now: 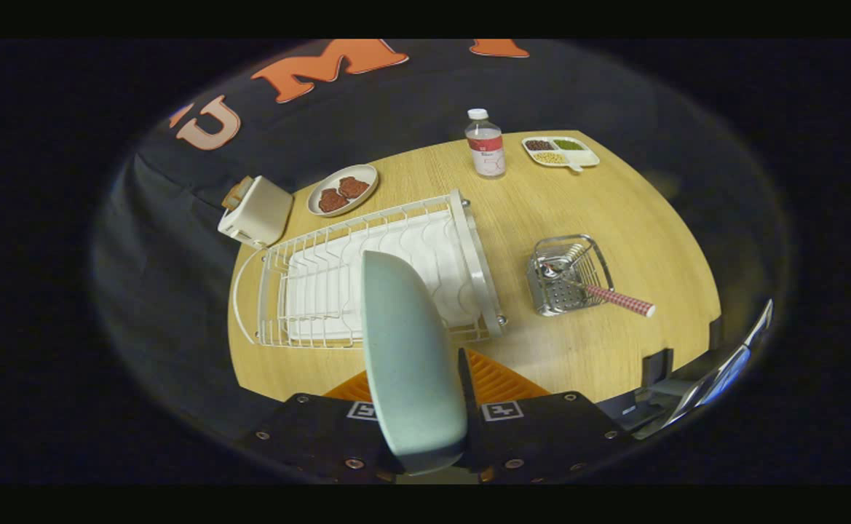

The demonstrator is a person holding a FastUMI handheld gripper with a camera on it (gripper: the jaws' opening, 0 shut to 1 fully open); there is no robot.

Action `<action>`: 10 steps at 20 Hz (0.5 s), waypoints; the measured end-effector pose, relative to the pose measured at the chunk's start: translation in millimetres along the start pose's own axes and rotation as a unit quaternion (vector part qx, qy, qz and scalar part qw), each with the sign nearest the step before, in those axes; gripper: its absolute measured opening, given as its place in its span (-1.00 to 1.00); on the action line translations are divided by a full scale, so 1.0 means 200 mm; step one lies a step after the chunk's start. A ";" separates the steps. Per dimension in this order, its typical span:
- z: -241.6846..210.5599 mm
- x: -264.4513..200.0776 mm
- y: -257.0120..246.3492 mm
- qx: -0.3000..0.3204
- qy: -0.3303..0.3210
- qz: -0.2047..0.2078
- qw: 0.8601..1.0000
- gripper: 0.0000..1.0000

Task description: Take the plate from the dish rack, then take the spoon from the basket and place it into the plate.

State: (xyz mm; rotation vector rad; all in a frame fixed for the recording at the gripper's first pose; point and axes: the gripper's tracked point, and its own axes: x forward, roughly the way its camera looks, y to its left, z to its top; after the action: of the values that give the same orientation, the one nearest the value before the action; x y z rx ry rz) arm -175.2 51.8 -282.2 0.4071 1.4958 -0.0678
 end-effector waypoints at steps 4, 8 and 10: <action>-0.14 0.01 -0.11 0.030 0.009 0.028 0.999 -0.30; -0.27 0.04 -0.17 0.049 0.019 0.054 0.997 -0.30; -0.32 0.08 -0.21 0.067 0.024 0.062 0.996 -0.30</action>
State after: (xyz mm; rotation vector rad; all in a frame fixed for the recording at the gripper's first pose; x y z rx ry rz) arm -246.4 36.0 -308.4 0.6122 1.5154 -0.0612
